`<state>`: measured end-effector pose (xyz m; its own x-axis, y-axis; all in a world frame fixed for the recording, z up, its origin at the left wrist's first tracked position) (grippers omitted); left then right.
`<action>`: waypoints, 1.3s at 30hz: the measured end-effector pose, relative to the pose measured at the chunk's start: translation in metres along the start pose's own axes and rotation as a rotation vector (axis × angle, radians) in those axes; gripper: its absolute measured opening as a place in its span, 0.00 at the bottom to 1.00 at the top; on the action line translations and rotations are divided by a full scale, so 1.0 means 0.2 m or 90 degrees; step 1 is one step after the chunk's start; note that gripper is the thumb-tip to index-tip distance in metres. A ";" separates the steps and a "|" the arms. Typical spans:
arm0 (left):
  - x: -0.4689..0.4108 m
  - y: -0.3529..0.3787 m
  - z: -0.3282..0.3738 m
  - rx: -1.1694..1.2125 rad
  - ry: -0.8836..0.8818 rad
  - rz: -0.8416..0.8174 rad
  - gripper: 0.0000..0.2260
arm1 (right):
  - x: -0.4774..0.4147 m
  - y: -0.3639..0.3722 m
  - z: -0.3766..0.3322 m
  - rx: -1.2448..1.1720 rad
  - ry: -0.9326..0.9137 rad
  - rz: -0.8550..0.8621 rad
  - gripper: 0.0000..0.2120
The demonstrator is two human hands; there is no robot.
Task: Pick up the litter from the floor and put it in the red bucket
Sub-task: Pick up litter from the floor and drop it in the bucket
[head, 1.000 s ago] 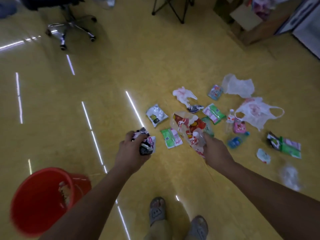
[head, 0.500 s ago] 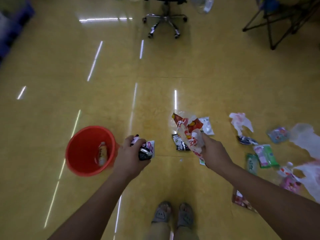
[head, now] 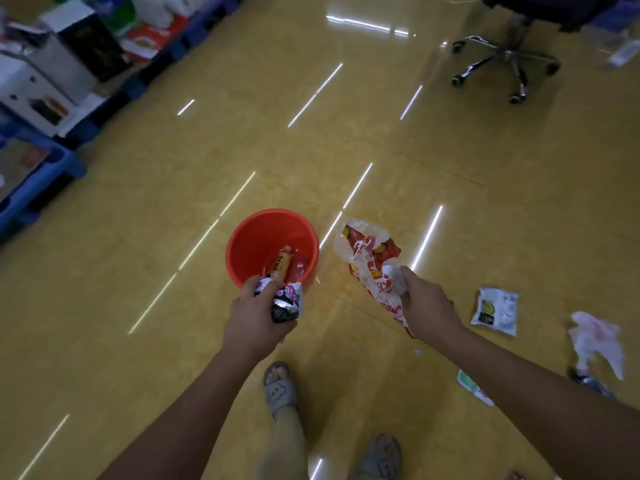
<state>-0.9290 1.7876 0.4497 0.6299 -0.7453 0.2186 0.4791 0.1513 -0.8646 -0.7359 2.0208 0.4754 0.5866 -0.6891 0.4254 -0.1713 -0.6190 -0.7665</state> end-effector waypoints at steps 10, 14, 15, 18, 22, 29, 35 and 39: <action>-0.32 -0.06 -0.56 0.038 -0.049 0.018 0.34 | -0.34 0.31 -0.53 -0.011 -0.066 -0.066 0.11; -0.47 -0.08 -0.76 0.069 -0.047 0.021 0.36 | -0.54 0.46 -0.70 -0.032 -0.056 -0.078 0.10; -0.51 -0.09 -0.80 0.080 -0.051 0.020 0.36 | -0.59 0.49 -0.74 -0.037 -0.053 -0.077 0.09; -0.60 -0.07 -0.94 0.103 -0.054 0.003 0.38 | -0.72 0.59 -0.85 -0.077 -0.036 -0.080 0.11; -0.70 -0.01 -1.09 0.144 -0.053 -0.040 0.41 | -0.88 0.71 -0.94 -0.104 -0.021 -0.105 0.13; -0.85 0.12 -1.22 0.188 -0.062 -0.081 0.47 | -1.11 0.95 -0.96 -0.093 -0.018 -0.144 0.16; -1.01 0.37 -1.24 0.156 -0.024 -0.141 0.44 | -1.39 1.20 -0.96 0.018 -0.098 -0.136 0.14; -1.11 0.68 -1.25 0.099 0.028 -0.226 0.41 | -1.63 1.46 -0.94 0.138 -0.209 -0.147 0.18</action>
<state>-1.1563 1.8124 0.1705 0.3828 -0.7954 0.4699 0.7522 -0.0270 -0.6584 -1.1251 1.9939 0.2033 0.8160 -0.3650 0.4482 0.1424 -0.6246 -0.7678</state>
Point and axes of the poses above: each hand's wrist, its own x-axis away from the middle knuckle, its own y-axis out of the palm, z = x × y, the point moved 4 cm from there along -x, towards the middle knuckle, and after that the axes turned 10 degrees about y, right-handed, at the moved point
